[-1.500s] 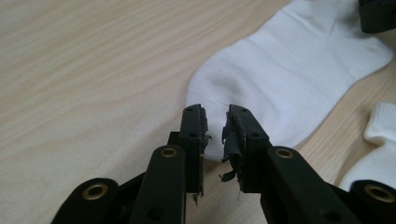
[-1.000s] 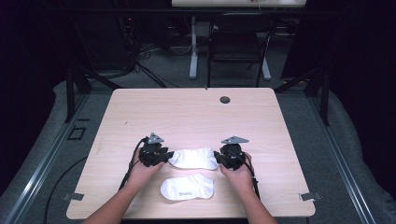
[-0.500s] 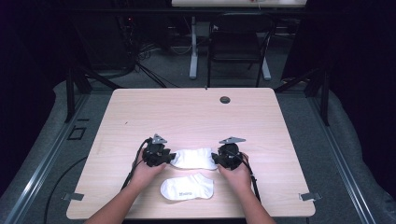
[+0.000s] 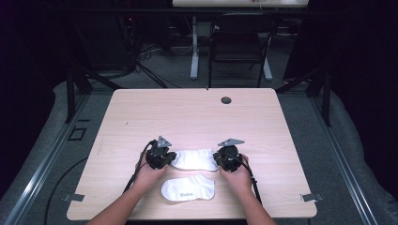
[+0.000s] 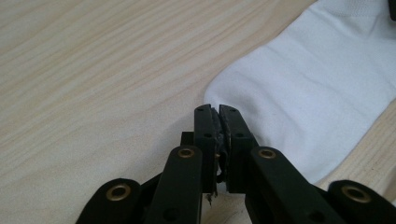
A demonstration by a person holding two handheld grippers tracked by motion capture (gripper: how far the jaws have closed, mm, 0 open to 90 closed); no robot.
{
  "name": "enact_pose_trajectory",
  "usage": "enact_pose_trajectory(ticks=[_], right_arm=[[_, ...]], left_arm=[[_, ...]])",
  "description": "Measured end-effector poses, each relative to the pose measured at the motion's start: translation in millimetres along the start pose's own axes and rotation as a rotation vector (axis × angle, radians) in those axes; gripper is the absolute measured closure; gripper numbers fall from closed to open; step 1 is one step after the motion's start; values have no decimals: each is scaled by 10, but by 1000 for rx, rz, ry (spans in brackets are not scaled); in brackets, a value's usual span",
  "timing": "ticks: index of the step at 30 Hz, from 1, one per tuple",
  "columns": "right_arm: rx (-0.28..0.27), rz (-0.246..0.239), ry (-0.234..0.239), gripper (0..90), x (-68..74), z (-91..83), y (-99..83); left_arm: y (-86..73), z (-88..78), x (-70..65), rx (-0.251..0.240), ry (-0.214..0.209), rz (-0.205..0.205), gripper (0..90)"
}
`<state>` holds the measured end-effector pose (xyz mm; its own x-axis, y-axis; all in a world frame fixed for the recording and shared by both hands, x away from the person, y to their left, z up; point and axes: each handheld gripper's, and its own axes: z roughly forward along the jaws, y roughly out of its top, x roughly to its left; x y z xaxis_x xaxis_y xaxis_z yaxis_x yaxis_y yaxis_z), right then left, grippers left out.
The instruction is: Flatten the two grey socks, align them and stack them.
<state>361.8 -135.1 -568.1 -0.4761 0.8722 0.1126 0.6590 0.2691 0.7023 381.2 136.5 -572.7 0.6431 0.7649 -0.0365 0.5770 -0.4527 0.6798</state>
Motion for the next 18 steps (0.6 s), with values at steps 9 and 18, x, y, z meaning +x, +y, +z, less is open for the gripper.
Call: enact_pose_trajectory(ticks=[9,18], right_arm=[[-37,-14,21,862,25,-107,29],[-68,-34,41,862,116,-253,121]], left_arm=[[29,-110,7,-35,-25,-32,891],[70,-261,-34,-66,-49,-36,892]])
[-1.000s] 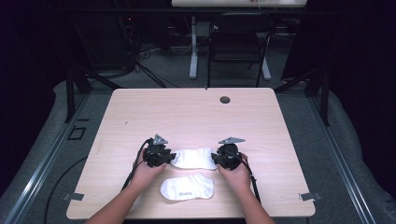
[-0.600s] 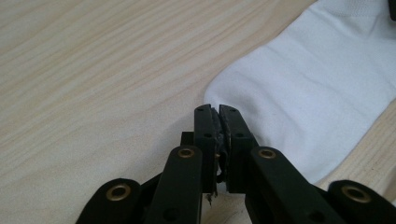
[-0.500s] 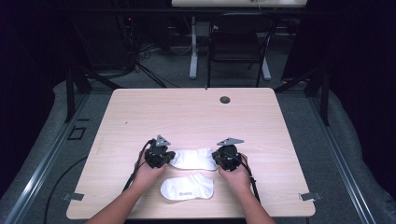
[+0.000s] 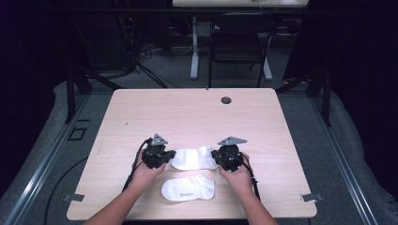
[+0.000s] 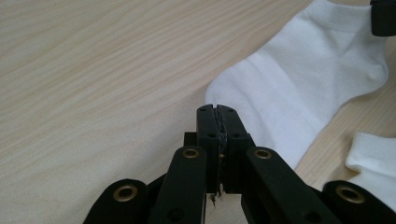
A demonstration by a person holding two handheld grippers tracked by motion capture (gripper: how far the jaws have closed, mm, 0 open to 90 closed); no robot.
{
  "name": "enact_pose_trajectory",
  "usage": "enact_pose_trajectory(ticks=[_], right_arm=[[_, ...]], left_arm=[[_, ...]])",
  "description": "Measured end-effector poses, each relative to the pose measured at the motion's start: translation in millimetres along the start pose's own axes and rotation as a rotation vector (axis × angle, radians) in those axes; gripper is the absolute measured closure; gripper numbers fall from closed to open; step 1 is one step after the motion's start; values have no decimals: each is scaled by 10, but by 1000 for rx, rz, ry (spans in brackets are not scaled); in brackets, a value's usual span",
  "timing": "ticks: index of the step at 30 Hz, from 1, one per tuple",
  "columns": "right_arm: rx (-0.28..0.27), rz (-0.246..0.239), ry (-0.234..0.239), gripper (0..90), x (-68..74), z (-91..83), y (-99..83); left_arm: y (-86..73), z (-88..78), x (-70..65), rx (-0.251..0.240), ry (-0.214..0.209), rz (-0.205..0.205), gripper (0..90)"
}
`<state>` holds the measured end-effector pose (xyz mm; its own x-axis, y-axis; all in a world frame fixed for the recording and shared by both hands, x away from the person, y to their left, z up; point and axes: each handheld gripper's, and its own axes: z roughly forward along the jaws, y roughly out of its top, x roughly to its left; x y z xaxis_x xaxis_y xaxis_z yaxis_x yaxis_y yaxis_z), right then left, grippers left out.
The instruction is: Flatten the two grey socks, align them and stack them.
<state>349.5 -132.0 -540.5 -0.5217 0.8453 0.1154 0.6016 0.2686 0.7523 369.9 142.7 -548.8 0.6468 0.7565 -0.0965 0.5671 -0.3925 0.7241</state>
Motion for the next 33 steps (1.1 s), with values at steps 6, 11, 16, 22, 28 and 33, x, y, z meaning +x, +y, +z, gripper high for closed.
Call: enact_pose_trajectory(ticks=[6,11,16,22,28,33], right_arm=[[-24,-24,14,862,93,-120,48],[-40,-36,26,862,136,-215,65],[-48,-40,48,862,178,-331,46],[-44,-51,68,862,225,-449,-35],[-35,-54,83,862,271,-518,-143],[-20,-55,97,862,301,-542,-222]], left_arm=[[40,-153,-69,-15,-18,12,892],[50,-306,-110,-30,-36,9,892],[20,-411,-157,-44,-47,11,892],[-117,-537,-252,-44,-75,11,892],[-253,-608,-301,-32,-86,12,892],[-342,-654,-338,-22,-97,4,892]])
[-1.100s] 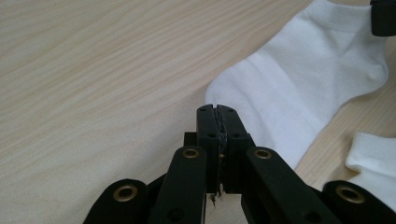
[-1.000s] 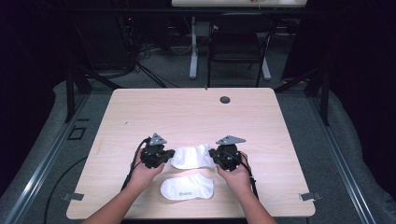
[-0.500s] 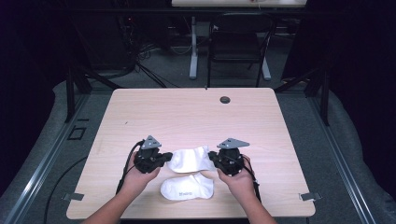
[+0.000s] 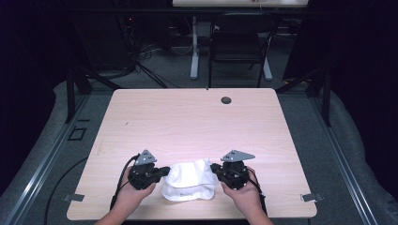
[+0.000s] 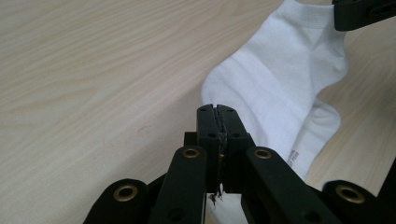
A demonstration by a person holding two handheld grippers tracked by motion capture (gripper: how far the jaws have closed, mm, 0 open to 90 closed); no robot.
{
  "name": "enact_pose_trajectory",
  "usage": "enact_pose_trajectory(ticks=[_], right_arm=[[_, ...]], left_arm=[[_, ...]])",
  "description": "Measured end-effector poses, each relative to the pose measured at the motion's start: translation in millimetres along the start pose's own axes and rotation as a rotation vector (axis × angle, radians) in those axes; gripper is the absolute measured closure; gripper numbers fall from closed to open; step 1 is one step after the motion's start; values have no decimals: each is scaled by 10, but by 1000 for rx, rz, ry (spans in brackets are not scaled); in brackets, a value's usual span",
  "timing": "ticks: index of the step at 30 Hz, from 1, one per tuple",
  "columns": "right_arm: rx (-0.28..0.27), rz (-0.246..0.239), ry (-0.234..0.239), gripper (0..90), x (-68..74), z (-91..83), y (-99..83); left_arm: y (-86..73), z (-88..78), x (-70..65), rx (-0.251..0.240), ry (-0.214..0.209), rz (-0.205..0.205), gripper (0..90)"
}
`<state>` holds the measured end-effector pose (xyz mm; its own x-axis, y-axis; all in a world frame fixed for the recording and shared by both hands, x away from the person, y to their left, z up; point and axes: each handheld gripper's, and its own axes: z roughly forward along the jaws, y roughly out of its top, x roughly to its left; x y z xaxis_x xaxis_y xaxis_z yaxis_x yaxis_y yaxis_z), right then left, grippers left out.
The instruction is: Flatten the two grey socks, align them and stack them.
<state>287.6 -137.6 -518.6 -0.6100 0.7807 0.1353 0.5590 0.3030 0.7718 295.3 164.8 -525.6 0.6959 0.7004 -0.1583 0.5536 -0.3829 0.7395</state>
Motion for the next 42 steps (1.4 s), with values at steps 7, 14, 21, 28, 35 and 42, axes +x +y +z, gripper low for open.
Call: enact_pose_trajectory(ticks=[7,14,21,28,35,42], right_arm=[[35,-12,13,862,80,-15,-107],[43,-20,23,861,163,-28,-165],[53,-18,35,861,203,36,-202],[70,-30,25,862,210,71,-253],[64,-18,30,862,185,35,-259],[88,-5,29,861,159,99,-299]], left_arm=[[-107,-51,-70,14,-4,3,892],[-187,-102,-111,22,-7,-4,892],[-252,-101,-92,33,-3,-12,892],[-288,-51,-69,51,-5,-23,892],[-274,-66,-66,42,-12,-21,892],[-316,9,-28,72,-6,-26,891]])
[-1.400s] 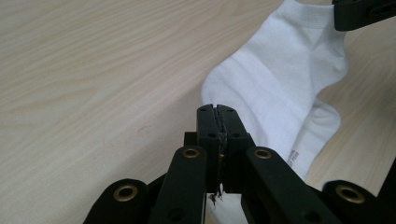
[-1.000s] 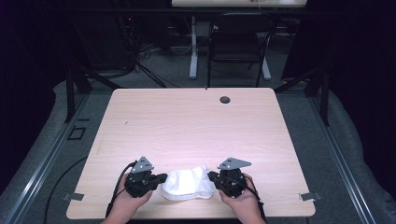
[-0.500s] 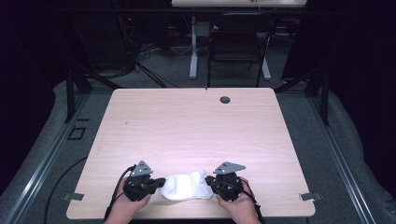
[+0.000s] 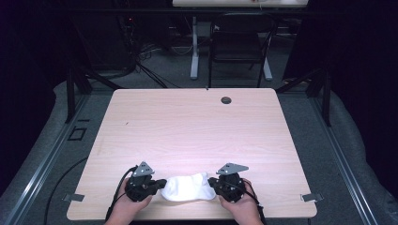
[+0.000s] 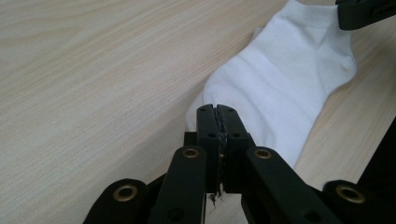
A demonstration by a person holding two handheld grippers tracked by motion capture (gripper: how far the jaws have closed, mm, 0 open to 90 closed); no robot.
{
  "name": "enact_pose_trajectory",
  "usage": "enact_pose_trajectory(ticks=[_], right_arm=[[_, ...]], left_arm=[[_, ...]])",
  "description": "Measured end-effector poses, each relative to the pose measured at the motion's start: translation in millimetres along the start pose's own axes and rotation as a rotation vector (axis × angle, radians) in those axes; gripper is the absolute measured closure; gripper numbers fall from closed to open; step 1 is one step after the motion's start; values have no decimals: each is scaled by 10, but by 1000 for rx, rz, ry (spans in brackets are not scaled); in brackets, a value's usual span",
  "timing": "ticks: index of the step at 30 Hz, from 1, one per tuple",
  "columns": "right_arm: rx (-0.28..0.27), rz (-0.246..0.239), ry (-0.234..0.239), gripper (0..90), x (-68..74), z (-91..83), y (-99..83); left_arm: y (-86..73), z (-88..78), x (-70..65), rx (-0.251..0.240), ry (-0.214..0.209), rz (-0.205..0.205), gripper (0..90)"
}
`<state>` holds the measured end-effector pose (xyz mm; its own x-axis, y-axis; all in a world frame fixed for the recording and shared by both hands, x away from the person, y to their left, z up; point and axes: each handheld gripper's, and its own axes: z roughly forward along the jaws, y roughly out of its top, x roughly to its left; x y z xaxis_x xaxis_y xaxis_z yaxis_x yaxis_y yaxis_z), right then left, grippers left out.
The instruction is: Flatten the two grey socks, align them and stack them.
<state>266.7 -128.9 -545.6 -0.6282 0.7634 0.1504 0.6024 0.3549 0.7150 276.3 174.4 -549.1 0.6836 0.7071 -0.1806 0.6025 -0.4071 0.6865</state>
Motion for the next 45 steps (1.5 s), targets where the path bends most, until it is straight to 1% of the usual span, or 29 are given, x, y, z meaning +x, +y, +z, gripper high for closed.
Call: enact_pose_trajectory(ticks=[4,5,6,9,10,13,14,16,17,18,19,20,21,23,24,25,28,29,30,31,32,33,35,37,38,41,42,45], right_arm=[[19,4,0,861,-22,41,-18],[17,10,-6,860,-20,58,-26],[27,-2,-9,860,-28,65,-28],[36,-2,-7,859,-33,90,-36],[35,-1,-10,857,-37,113,-43],[39,2,-5,853,-44,139,-52],[45,4,-8,837,-50,160,-61],[36,10,-5,796,-51,164,-65],[36,10,-5,796,-51,164,-65],[10,7,-13,763,-58,133,-58],[2,0,-17,748,-64,108,-48],[-26,5,-20,741,-60,71,-32],[-50,11,-19,738,-52,55,-25],[-80,4,-8,733,-31,20,-3],[-83,-5,7,728,-17,19,5],[-85,-17,22,720,7,37,7],[-62,-46,31,698,55,112,3],[-50,-58,28,693,65,138,3],[-44,-64,33,690,69,167,2],[-44,-64,33,690,69,167,2],[-23,-74,34,688,72,207,-1],[-24,-72,35,688,77,230,-8],[-10,-83,32,688,73,256,-15],[-2,-84,30,688,66,273,-19],[3,-81,28,688,65,278,-21],[3,-80,30,688,59,294,-29],[19,-83,24,688,63,295,-36],[32,-93,19,688,84,310,-58]], left_arm=[[-28,51,22,18,6,3,887],[-32,58,20,22,6,0,884],[-36,66,22,21,10,6,881],[-43,79,22,27,11,5,873],[-52,95,43,40,14,9,864],[-66,116,47,41,15,-1,855],[-67,125,54,39,20,1,842],[-58,115,52,26,24,4,814],[-58,115,52,26,24,4,791],[-32,70,41,1,22,11,770],[-32,70,41,1,22,11,765],[-4,16,13,-32,10,15,755],[7,-7,-6,-43,-5,14,745],[10,-21,-54,-48,-17,25,733],[-1,-11,-80,-42,-19,36,727],[-10,1,-94,-36,-21,37,718],[-58,53,-110,2,-5,60,705],[-58,53,-110,2,-5,60,702],[-92,68,-103,27,-11,52,698],[-92,68,-103,27,-11,52,692],[-111,67,-94,35,-13,51,688],[-121,68,-88,34,-15,45,685],[-126,63,-81,39,-22,42,675],[-148,74,-75,46,-18,48,675],[-155,75,-73,52,-22,45,675],[-172,86,-66,57,-17,48,674],[-190,96,-58,62,-15,49,673],[-204,105,-53,60,-16,56,670]])
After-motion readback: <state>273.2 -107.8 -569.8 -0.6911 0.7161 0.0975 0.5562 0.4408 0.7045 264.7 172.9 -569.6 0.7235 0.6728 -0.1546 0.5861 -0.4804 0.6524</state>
